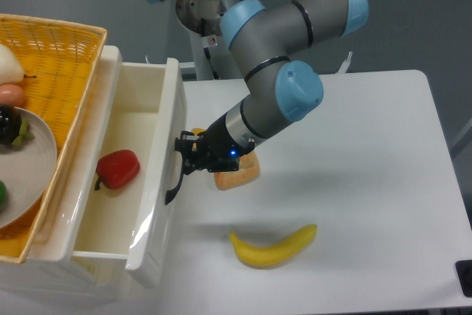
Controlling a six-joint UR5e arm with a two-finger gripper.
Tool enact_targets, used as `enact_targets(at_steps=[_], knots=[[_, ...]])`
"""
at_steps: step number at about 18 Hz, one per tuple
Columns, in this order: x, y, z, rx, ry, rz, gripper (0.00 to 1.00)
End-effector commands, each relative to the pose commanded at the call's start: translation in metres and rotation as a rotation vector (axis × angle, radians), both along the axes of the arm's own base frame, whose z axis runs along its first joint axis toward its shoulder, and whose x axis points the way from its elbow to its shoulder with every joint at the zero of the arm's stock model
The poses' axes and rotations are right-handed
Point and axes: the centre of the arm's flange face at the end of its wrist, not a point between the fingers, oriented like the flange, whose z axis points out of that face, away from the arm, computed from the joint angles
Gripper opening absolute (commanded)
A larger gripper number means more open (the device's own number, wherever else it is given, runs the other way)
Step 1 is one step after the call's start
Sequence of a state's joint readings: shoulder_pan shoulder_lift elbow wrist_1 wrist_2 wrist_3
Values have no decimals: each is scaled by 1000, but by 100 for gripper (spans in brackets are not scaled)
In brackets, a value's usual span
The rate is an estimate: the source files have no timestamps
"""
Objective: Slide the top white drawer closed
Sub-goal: 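Push the drawer front with the gripper into the cabinet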
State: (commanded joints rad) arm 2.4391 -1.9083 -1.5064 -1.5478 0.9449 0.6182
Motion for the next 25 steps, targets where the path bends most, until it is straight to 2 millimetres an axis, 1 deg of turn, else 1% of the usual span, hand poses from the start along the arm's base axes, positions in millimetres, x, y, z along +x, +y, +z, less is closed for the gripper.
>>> enact_targets(at_steps=[4, 10, 18, 20, 22, 23, 25], knots=[[5, 3, -1, -5, -3, -2, 12], [17, 12, -1, -9, -4, -18, 12], [26, 18, -4, -20, -12, -18, 12], [33, 22, -5, -21, -11, -31, 12], [34, 24, -6, -21, -12, -32, 12], [40, 27, -7, -24, -13, -37, 13], [42, 29, -6, -25, -13, -39, 13]])
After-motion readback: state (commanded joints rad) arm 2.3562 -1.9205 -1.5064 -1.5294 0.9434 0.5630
